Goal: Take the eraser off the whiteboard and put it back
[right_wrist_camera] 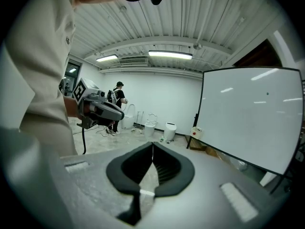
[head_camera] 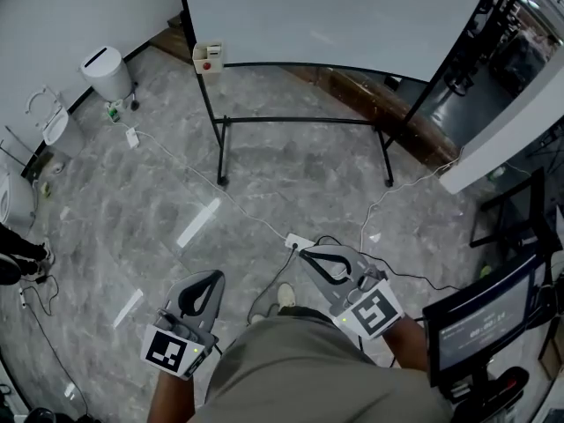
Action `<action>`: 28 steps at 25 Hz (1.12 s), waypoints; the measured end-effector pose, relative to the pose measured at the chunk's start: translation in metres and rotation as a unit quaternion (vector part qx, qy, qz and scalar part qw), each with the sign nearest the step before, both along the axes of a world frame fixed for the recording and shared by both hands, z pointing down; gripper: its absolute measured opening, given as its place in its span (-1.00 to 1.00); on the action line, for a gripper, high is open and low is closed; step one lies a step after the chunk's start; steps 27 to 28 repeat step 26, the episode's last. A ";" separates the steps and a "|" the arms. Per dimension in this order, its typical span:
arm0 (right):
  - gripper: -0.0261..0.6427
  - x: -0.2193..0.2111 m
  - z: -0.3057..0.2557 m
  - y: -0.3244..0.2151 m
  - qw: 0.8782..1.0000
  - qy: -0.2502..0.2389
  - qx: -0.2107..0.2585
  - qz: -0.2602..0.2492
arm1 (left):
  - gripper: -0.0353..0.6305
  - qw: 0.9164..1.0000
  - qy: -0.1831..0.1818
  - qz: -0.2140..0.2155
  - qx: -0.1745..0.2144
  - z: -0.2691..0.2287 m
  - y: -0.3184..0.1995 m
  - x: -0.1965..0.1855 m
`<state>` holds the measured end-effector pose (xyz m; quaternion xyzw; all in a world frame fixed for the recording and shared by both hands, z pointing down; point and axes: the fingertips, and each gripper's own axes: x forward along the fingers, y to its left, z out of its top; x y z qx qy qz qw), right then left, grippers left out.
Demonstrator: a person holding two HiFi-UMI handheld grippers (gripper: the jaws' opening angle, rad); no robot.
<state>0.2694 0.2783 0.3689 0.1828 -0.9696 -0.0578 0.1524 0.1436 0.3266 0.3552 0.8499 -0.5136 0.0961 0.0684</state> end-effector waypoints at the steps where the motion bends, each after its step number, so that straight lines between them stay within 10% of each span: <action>1: -0.91 -0.002 -0.001 0.013 1.000 0.003 0.004 -0.002 | -0.88 1.000 0.001 -0.001 0.001 0.000 0.013 -0.002; 16: -0.91 0.000 -0.011 0.125 1.000 0.005 0.028 0.007 | -0.88 1.000 0.010 0.028 0.007 0.010 0.113 0.006; 28: -0.91 0.053 -0.009 0.092 0.999 0.017 0.033 0.003 | -0.88 1.000 -0.030 0.003 -0.001 0.010 0.082 0.041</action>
